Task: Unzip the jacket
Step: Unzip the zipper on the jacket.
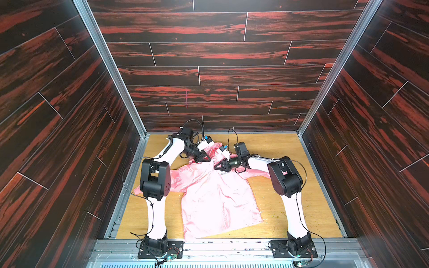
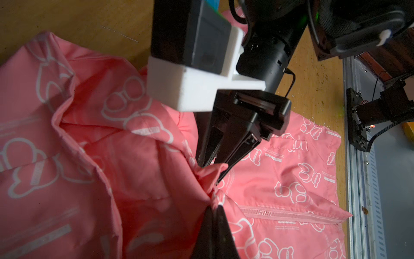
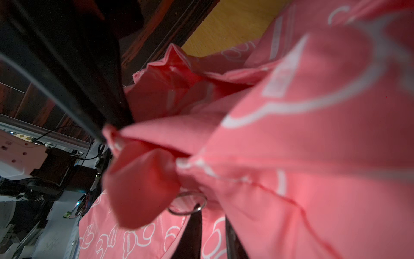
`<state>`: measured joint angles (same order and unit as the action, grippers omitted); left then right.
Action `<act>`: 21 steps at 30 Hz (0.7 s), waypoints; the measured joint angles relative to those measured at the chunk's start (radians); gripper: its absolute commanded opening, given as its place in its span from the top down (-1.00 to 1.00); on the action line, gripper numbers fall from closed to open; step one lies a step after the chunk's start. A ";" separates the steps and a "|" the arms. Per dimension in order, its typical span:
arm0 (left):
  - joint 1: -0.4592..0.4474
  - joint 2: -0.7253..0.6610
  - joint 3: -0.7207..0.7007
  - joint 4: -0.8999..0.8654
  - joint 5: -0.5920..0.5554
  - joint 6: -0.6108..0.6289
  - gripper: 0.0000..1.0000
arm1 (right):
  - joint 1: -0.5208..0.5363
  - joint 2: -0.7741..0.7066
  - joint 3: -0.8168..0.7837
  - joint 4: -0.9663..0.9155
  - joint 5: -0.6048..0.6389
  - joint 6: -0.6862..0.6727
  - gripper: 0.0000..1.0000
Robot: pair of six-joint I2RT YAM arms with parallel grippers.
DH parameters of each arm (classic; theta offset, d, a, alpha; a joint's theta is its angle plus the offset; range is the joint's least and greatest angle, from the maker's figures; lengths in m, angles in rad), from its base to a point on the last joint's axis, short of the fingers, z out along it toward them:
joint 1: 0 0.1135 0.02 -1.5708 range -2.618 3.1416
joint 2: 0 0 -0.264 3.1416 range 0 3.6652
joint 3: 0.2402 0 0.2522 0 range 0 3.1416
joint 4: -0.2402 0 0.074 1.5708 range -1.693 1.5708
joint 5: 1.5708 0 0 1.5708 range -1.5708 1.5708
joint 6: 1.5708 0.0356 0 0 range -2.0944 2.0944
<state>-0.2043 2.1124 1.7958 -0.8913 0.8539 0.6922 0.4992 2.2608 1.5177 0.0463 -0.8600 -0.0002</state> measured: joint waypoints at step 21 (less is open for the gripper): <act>0.000 0.000 0.002 -0.003 0.003 0.000 1.00 | 0.000 -0.045 0.010 -0.022 0.008 -0.008 0.39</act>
<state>-0.2043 2.1124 1.7977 -0.8940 0.8570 0.6922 0.4992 2.2158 1.5272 0.0246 -0.8520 -0.0086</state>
